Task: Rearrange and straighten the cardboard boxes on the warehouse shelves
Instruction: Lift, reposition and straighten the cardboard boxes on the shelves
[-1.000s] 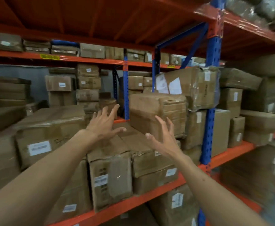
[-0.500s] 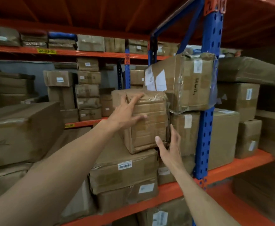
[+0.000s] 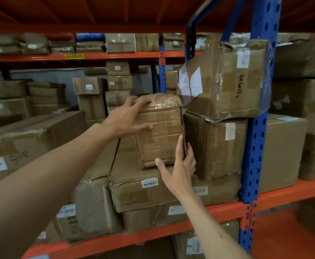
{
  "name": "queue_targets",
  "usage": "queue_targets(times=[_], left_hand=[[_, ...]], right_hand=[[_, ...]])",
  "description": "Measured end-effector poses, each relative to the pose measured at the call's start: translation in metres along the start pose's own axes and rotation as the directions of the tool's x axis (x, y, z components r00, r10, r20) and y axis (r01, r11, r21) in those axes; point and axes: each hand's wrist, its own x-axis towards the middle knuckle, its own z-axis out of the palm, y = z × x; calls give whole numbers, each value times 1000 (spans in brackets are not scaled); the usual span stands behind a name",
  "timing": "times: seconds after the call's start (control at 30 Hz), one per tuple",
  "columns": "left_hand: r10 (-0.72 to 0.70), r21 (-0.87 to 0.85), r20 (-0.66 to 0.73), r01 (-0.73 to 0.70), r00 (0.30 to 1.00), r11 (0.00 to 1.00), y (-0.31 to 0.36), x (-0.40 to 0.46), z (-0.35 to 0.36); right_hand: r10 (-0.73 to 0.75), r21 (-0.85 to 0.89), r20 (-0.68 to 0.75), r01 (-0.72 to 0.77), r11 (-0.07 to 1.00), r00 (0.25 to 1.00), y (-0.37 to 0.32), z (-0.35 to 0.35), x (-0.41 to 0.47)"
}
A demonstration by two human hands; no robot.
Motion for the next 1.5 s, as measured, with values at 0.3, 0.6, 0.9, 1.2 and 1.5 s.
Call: queue_targets(times=[0.3, 0.6, 0.9, 1.2, 1.5], left_hand=[[-8, -139, 135, 27, 991, 990, 4, 17, -8], [-63, -337, -28, 50, 998, 940, 27, -8, -8], [6, -425, -87, -42, 996, 904, 35, -59, -80], [-104, -445, -99, 50, 990, 894, -6, -149, -92], [121, 464, 211, -208, 970, 861, 47, -103, -110]], right_hand=[[-24, -48, 239, 36, 998, 971, 18, -25, 37], [-66, 118, 91, 55, 992, 994, 1, -25, 25], [-151, 27, -47, 153, 988, 987, -65, -62, -18], [-183, -95, 93, 191, 977, 979, -101, -45, -74], [-34, 116, -27, 37, 993, 999, -83, -7, -117]])
